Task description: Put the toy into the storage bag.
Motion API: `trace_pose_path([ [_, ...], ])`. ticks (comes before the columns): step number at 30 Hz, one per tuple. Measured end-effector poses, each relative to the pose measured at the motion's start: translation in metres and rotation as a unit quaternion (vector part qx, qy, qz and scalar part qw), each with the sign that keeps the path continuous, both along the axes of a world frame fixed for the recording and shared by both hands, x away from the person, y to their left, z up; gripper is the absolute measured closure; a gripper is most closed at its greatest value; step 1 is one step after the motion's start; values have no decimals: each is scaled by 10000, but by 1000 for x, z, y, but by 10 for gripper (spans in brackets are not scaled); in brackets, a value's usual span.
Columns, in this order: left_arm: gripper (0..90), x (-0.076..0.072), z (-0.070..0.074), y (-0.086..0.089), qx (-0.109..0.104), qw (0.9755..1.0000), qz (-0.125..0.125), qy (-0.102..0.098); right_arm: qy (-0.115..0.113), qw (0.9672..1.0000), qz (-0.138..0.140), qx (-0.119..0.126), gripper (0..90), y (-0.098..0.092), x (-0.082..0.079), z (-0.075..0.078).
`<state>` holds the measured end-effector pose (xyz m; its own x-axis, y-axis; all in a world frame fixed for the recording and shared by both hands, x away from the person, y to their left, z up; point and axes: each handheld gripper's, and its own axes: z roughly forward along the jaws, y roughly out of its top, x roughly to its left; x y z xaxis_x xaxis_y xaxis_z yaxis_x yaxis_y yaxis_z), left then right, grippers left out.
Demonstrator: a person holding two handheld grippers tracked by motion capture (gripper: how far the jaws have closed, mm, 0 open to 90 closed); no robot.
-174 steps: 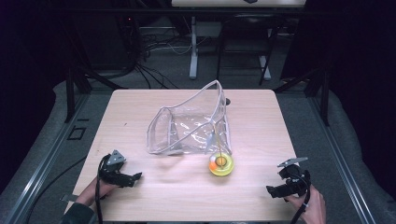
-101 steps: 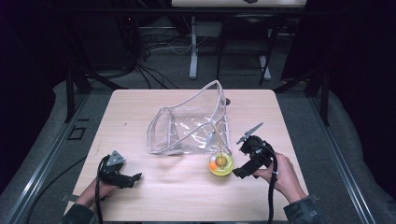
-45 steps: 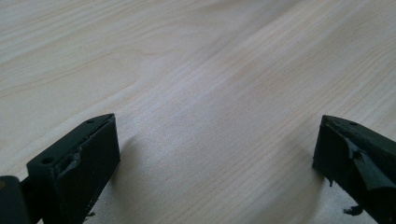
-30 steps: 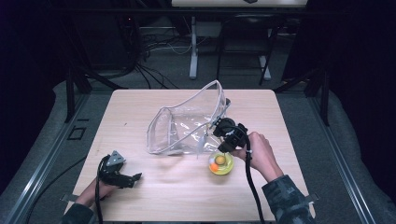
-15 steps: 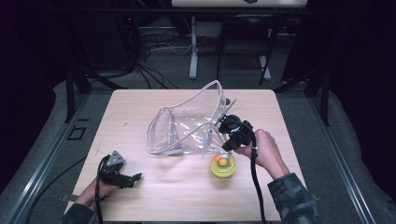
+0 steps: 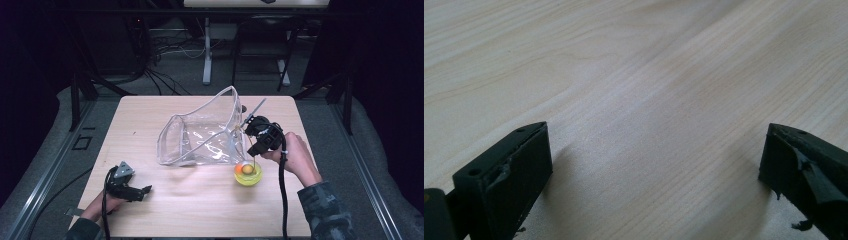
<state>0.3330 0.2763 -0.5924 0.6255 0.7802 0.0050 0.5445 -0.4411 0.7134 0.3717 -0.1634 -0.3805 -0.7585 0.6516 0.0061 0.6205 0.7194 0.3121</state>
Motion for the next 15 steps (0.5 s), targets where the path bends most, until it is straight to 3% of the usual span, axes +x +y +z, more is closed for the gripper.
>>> trace_pose_path([
  [15,3,0,0,0,0,10000,1,0,-1,9992,-371,-115,878,-25,19,17],
])
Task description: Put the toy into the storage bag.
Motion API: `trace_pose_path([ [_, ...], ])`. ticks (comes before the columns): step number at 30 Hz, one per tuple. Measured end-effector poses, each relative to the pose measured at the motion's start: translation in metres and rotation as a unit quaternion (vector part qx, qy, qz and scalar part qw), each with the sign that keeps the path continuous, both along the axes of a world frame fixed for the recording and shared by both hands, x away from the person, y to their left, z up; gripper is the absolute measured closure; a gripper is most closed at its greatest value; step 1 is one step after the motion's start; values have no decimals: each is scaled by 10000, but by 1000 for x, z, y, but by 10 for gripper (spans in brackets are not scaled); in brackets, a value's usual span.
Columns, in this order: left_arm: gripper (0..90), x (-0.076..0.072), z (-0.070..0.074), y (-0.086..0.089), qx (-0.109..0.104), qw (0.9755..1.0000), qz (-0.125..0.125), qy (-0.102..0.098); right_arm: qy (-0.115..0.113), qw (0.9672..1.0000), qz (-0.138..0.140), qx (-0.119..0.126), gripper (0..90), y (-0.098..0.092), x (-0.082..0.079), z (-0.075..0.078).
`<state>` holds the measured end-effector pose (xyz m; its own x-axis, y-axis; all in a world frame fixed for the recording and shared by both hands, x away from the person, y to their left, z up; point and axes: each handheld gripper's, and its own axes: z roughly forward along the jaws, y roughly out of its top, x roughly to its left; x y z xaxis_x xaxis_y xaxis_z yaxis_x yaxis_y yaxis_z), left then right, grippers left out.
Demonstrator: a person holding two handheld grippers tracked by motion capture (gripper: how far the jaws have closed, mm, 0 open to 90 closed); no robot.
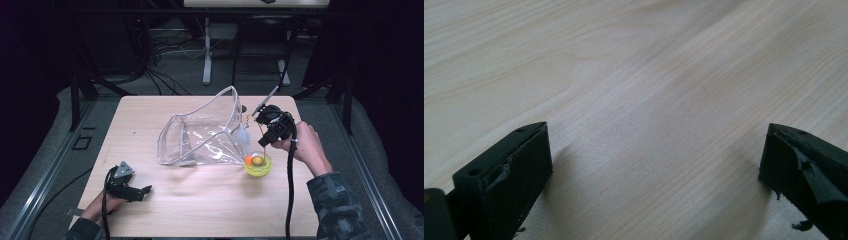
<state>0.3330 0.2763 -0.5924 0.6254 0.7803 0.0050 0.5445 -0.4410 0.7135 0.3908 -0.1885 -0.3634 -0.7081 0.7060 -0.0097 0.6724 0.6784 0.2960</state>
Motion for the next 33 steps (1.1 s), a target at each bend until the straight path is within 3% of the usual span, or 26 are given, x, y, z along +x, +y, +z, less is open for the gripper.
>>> trace_pose_path([
  [16,3,0,0,0,-1,10000,-8,5,108,9992,-356,-170,878,-15,23,22],
  [25,3,0,1,0,10,10000,-47,45,-41,9985,-411,-363,879,-15,31,37],
  [33,3,0,1,0,8,10000,-50,46,-217,9980,-473,-372,879,-19,39,41],
])
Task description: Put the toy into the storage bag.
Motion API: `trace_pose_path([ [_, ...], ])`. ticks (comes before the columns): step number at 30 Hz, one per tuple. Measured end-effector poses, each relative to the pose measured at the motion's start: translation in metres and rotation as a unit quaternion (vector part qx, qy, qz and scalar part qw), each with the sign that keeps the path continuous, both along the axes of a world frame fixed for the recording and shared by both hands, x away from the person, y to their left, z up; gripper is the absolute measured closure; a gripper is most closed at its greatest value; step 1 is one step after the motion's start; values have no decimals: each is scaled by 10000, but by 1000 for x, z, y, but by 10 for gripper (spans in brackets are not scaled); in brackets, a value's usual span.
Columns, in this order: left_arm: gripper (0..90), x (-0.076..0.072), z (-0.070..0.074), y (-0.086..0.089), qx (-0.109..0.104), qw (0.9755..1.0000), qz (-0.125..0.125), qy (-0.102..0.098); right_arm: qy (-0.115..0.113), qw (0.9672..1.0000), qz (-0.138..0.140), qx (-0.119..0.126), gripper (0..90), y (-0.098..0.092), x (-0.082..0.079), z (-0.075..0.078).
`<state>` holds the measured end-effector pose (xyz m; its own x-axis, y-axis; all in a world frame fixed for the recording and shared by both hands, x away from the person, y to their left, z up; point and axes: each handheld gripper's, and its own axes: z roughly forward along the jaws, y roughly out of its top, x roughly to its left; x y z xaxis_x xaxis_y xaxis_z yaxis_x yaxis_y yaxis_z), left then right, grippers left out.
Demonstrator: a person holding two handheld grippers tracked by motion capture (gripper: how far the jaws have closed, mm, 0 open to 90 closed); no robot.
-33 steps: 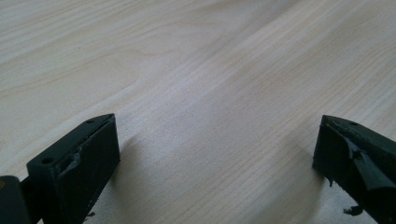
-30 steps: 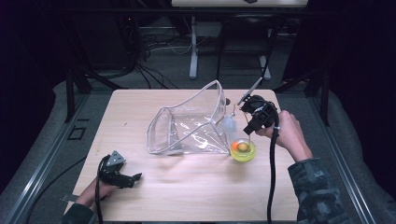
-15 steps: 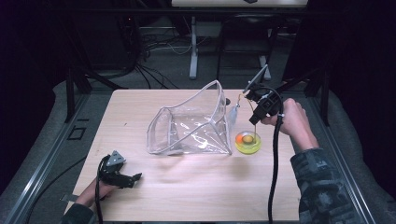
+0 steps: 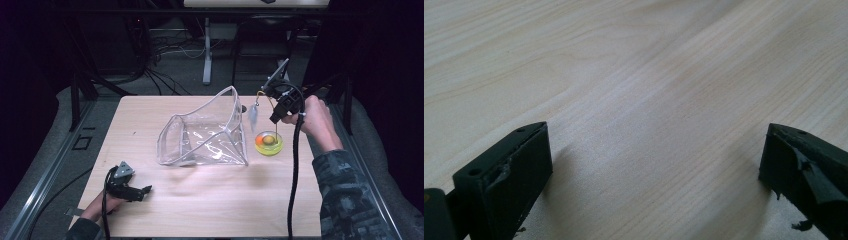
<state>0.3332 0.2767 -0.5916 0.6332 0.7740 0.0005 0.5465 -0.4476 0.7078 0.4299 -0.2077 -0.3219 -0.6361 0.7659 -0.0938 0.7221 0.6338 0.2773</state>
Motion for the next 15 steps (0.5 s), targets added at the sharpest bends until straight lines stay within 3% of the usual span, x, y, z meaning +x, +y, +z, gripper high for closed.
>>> trace_pose_path([
  [15,2,0,0,0,1,10000,-1,-2,-91,9999,-66,-58,879,-2,13,11],
])
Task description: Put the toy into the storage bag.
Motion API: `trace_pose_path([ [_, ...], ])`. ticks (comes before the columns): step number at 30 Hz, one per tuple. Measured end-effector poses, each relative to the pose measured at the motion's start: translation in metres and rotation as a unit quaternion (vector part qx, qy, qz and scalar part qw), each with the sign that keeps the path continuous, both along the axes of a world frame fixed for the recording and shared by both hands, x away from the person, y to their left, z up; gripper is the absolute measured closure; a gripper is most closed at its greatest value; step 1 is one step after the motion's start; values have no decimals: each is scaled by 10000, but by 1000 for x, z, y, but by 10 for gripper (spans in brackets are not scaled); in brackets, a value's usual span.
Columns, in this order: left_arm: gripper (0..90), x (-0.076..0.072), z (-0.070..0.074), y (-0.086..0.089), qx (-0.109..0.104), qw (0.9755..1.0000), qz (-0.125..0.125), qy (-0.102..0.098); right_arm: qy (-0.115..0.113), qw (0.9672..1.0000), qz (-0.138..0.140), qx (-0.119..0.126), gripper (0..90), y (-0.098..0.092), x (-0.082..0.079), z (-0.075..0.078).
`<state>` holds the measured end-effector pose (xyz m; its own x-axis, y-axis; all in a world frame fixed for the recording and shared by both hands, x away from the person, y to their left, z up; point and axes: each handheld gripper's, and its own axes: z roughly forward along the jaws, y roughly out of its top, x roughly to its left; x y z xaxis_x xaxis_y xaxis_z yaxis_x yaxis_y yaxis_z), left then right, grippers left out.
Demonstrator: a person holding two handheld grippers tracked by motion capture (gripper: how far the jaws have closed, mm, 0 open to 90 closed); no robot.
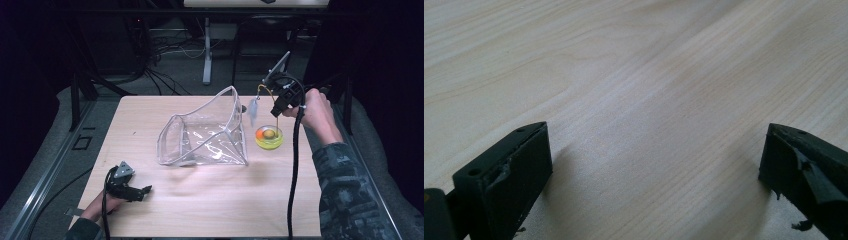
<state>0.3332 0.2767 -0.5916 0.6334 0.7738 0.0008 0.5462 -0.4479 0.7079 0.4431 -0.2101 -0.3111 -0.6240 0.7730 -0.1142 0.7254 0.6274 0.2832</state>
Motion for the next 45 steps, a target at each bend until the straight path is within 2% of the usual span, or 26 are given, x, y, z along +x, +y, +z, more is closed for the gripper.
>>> trace_pose_path([
  [4,3,0,0,0,-1,10000,-1,1,52,10000,-35,-19,879,0,3,5],
  [11,3,0,0,0,-1,10000,-1,0,4,10000,-56,-54,879,2,6,15],
  [16,2,0,0,0,1,10000,-4,2,-89,9999,-47,-80,879,6,6,23],
  [19,3,0,0,0,0,10000,-2,1,-167,9996,-12,-209,878,9,6,30],
  [29,3,0,0,0,-2,10000,0,1,-311,9993,7,-205,879,13,6,45],
  [45,3,0,0,0,-2,10000,0,1,-541,9983,120,-184,879,30,6,70],
])
